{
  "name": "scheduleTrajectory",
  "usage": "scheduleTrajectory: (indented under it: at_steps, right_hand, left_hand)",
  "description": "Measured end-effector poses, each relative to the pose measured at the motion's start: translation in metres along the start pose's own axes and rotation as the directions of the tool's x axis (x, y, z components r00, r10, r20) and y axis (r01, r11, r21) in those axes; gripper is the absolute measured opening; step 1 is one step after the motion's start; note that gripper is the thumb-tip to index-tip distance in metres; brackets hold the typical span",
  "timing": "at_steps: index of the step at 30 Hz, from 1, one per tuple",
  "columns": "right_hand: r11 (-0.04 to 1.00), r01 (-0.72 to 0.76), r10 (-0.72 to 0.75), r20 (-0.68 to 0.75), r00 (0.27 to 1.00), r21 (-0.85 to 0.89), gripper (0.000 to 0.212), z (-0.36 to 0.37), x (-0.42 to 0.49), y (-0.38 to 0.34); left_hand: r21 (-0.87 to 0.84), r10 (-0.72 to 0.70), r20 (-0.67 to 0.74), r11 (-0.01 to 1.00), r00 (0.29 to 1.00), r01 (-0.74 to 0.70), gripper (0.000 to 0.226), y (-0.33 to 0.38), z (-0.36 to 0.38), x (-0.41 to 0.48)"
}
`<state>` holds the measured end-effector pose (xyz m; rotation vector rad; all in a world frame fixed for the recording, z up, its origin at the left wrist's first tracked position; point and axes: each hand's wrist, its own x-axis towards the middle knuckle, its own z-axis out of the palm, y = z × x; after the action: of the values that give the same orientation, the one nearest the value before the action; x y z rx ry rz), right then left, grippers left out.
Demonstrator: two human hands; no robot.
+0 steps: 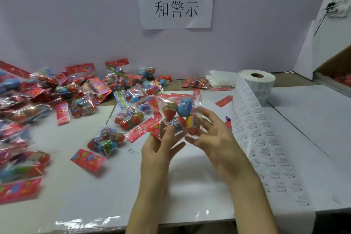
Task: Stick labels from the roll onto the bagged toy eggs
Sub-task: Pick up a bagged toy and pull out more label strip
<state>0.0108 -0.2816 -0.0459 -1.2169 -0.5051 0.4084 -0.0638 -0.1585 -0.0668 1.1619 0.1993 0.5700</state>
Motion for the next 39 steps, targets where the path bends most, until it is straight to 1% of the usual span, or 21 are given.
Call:
scheduleTrajectory:
  at_steps: [2, 4, 5, 8, 10, 12, 13, 14, 16, 18, 19, 21, 23, 26, 29, 31, 34, 37, 39]
  right_hand:
    - [0.997, 0.016, -0.010, 0.074, 0.997, -0.081, 0.077, -0.004, -0.004, 0.006]
    - [0.993, 0.021, -0.005, 0.138, 0.990, -0.118, 0.069, -0.006, -0.006, 0.003]
    - [0.992, 0.014, 0.002, 0.125, 0.992, -0.126, 0.063, -0.007, -0.007, 0.002]
    - [0.990, 0.001, -0.001, 0.000, 1.000, -0.140, 0.049, -0.007, -0.008, -0.004]
    - [0.991, -0.002, -0.006, -0.056, 0.998, -0.134, 0.038, -0.007, -0.010, -0.006]
    - [0.987, -0.005, -0.007, -0.078, 0.997, -0.159, 0.032, -0.007, -0.012, -0.008]
    - [0.984, -0.010, -0.004, -0.080, 0.997, -0.181, 0.029, -0.007, -0.012, -0.008]
    - [0.980, -0.019, 0.004, -0.080, 0.997, -0.197, 0.025, -0.008, -0.013, -0.008]
    - [0.976, -0.046, 0.030, -0.075, 0.997, -0.214, 0.021, -0.008, -0.013, -0.009]
    - [0.970, -0.076, 0.064, -0.057, 0.996, -0.229, 0.026, -0.009, -0.014, -0.009]
    - [0.965, -0.092, 0.084, -0.043, 0.996, -0.245, 0.029, -0.010, -0.014, -0.009]
    - [0.953, -0.116, 0.120, -0.004, 0.993, -0.280, 0.033, -0.010, -0.016, -0.010]
    - [0.949, -0.119, 0.132, 0.024, 0.991, -0.291, 0.030, -0.010, -0.016, -0.009]
    - [0.953, -0.100, 0.111, 0.024, 0.994, -0.285, 0.028, -0.009, -0.015, -0.009]
    - [0.963, -0.058, 0.055, -0.017, 0.998, -0.263, 0.025, -0.011, -0.012, -0.009]
    - [0.962, -0.049, 0.036, -0.054, 0.998, -0.268, 0.025, -0.012, -0.011, -0.010]
    - [0.945, -0.044, 0.024, -0.066, 0.998, -0.324, 0.034, -0.014, -0.011, -0.008]
    - [0.924, 0.001, -0.012, -0.027, 1.000, -0.382, 0.041, -0.014, -0.009, -0.008]
    - [0.926, 0.022, -0.024, 0.001, 1.000, -0.376, 0.042, -0.015, -0.009, -0.007]
  left_hand:
    - [0.001, 0.004, -0.052, 1.000, 0.999, -0.004, 0.043, 0.000, -0.001, 0.000]
    - [-0.001, 0.008, -0.081, 1.000, 0.997, -0.008, 0.044, 0.000, -0.003, 0.000]
    - [-0.007, 0.003, -0.080, 1.000, 0.997, -0.004, 0.043, 0.000, -0.003, 0.000]
    - [-0.003, -0.028, -0.059, 1.000, 0.998, 0.028, 0.037, 0.001, -0.003, -0.001]
    - [0.019, -0.056, -0.004, 0.998, 0.998, 0.057, 0.025, 0.003, -0.001, -0.003]
    - [0.059, -0.084, 0.040, 0.995, 0.996, 0.082, 0.014, 0.004, -0.001, -0.004]
    - [0.070, -0.092, 0.041, 0.994, 0.995, 0.089, 0.015, 0.004, -0.001, -0.004]
    - [0.074, -0.096, 0.028, 0.993, 0.995, 0.093, 0.021, 0.004, -0.001, -0.004]
    - [0.069, -0.094, -0.004, 0.993, 0.996, 0.095, 0.040, 0.002, -0.002, -0.004]
    - [0.068, -0.096, -0.022, 0.993, 0.995, 0.097, 0.054, 0.003, -0.001, -0.005]
    - [0.083, -0.096, -0.029, 0.992, 0.995, 0.098, 0.058, 0.004, 0.000, -0.005]
    - [0.128, -0.091, -0.036, 0.987, 0.995, 0.095, 0.058, 0.004, 0.001, -0.005]
    - [0.150, -0.087, -0.031, 0.985, 0.996, 0.090, 0.055, 0.004, 0.003, -0.006]
    - [0.160, -0.094, 0.001, 0.983, 0.996, 0.092, 0.052, 0.003, 0.003, -0.006]
    - [0.212, -0.084, 0.137, 0.976, 0.987, 0.053, 0.056, 0.002, 0.001, -0.007]
    - [0.235, -0.070, 0.184, 0.972, 0.980, 0.026, 0.058, -0.001, -0.001, -0.005]
    - [0.250, -0.039, 0.196, 0.968, 0.980, -0.012, 0.059, -0.006, -0.004, -0.002]
    - [0.274, -0.006, 0.185, 0.961, 0.983, -0.045, 0.058, -0.008, -0.005, -0.002]
    - [0.275, 0.009, 0.185, 0.960, 0.983, -0.061, 0.058, -0.008, -0.005, -0.002]
